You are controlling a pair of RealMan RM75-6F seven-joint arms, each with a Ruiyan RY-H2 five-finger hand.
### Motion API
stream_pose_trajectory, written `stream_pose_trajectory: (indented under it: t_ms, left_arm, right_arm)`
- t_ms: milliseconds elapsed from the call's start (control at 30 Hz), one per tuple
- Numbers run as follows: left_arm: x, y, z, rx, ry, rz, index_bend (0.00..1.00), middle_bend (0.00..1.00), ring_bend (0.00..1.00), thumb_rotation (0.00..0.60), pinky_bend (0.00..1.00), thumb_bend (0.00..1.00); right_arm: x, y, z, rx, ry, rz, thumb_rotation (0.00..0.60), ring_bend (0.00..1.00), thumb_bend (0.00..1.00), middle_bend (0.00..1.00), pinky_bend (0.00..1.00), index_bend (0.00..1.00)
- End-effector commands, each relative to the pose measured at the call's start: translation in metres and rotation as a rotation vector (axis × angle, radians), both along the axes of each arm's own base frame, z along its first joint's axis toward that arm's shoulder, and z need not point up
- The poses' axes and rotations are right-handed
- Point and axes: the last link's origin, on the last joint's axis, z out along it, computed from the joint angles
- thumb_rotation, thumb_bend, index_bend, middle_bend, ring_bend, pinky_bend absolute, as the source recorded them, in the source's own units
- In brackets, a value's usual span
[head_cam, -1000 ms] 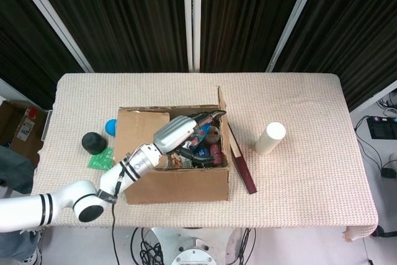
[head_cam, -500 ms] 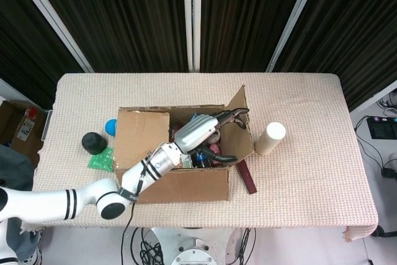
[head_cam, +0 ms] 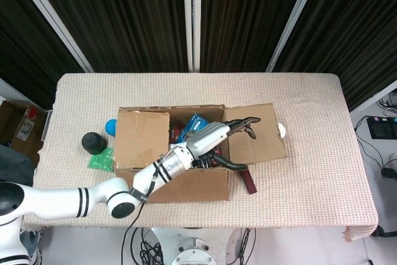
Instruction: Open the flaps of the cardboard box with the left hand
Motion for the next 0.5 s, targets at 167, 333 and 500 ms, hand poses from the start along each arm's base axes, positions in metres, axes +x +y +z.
stream_pose_trajectory:
  t_ms: [167, 333, 500]
  left_arm:
    - [-0.027, 0.014, 0.013, 0.125, 0.096, 0.016, 0.00, 0.28, 0.13, 0.241, 0.22, 0.00]
    - [-0.062, 0.019, 0.016, 0.284, 0.305, -0.068, 0.00, 0.30, 0.14, 0.296, 0.22, 0.00]
    - [-0.099, 0.019, 0.023, 0.375, 0.442, -0.134, 0.00, 0.35, 0.16, 0.361, 0.22, 0.00]
  right_arm:
    - [0.001, -0.002, 0.000, 0.005, 0.003, 0.000, 0.600, 0.00, 0.24, 0.00, 0.00, 0.00]
    - [0.005, -0.005, -0.005, 0.018, 0.005, 0.010, 0.600, 0.00, 0.24, 0.00, 0.00, 0.00]
    - [0.006, -0.006, -0.007, 0.025, 0.007, 0.009, 0.600, 0.00, 0.24, 0.00, 0.00, 0.00]
